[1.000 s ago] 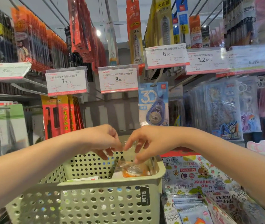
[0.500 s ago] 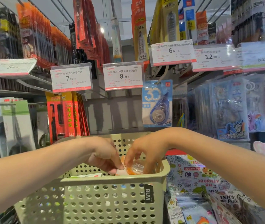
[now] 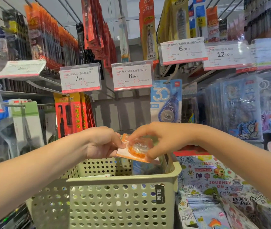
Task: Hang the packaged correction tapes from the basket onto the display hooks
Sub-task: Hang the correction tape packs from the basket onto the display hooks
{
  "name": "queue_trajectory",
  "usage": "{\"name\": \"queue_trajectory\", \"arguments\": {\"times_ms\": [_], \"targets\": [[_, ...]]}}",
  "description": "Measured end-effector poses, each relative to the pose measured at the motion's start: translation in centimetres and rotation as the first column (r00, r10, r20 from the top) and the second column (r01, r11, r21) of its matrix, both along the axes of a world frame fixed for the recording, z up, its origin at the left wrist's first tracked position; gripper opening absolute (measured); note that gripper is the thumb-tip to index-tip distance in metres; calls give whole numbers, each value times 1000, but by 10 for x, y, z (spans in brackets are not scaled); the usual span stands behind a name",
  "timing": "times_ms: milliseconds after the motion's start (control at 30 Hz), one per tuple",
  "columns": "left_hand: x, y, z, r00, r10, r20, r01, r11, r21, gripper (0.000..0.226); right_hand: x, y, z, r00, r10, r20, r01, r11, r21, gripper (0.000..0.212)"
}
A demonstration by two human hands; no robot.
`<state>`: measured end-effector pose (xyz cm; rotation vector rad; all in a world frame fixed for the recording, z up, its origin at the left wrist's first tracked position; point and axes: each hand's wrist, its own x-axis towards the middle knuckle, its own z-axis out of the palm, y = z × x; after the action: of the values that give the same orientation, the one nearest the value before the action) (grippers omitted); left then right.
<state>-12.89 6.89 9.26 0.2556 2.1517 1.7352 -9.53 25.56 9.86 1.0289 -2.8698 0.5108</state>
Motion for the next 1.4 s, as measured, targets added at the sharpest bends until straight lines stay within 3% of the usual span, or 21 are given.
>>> {"name": "queue_trajectory", "arguments": {"times_ms": [100,167,233,367,467,567,700,767,833,867,933,1000,1100,1167,1267,1400], "targets": [[2,-2,1,998,59,-6,-58,996,68,21,3,2,-2,998,-61,1,59,958,-281,60],[4,-3,3,994,107,-27,-104,990,92,20,2,3,-3,988,-153,37,149,832,-535,60],[8,-2,4,988,144,-53,-137,983,119,19,0,3,-4,968,-230,99,236,707,-667,57],[11,3,7,976,204,-82,-184,962,204,19,-3,4,-7,926,-164,340,374,513,-773,63],[12,8,9,974,207,-91,-178,950,255,22,-4,5,-8,875,-45,482,447,458,-769,54],[13,11,8,977,194,-87,-164,948,272,21,-5,7,-7,864,2,503,467,367,-804,31],[8,10,6,977,182,-113,-152,961,231,25,-5,10,-8,862,80,501,469,253,-846,55],[4,11,7,983,142,-118,-115,970,215,17,-3,12,-9,862,111,495,466,215,-858,56],[0,10,9,992,58,-116,-42,989,141,7,-1,15,-10,865,130,485,458,195,-868,44],[-3,8,10,994,20,-104,-9,994,106,15,1,16,-9,868,128,479,451,196,-870,35],[-12,4,11,997,34,-67,-31,998,54,25,5,19,-8,877,121,465,438,197,-877,25],[-18,4,8,995,68,-76,-74,993,-90,20,8,22,-8,884,115,454,428,193,-883,23],[-24,12,-4,991,43,-125,-93,897,-431,10,12,25,-6,890,109,443,422,176,-890,22],[-27,18,-13,993,8,-116,-75,810,-581,13,14,27,-6,892,95,442,424,161,-891,24],[-29,25,-21,998,-35,-47,-8,717,-697,21,15,30,-7,897,88,434,414,180,-892,26],[-30,30,-27,997,-76,12,61,688,-723,19,13,34,-9,895,98,436,416,174,-893,34]]}}
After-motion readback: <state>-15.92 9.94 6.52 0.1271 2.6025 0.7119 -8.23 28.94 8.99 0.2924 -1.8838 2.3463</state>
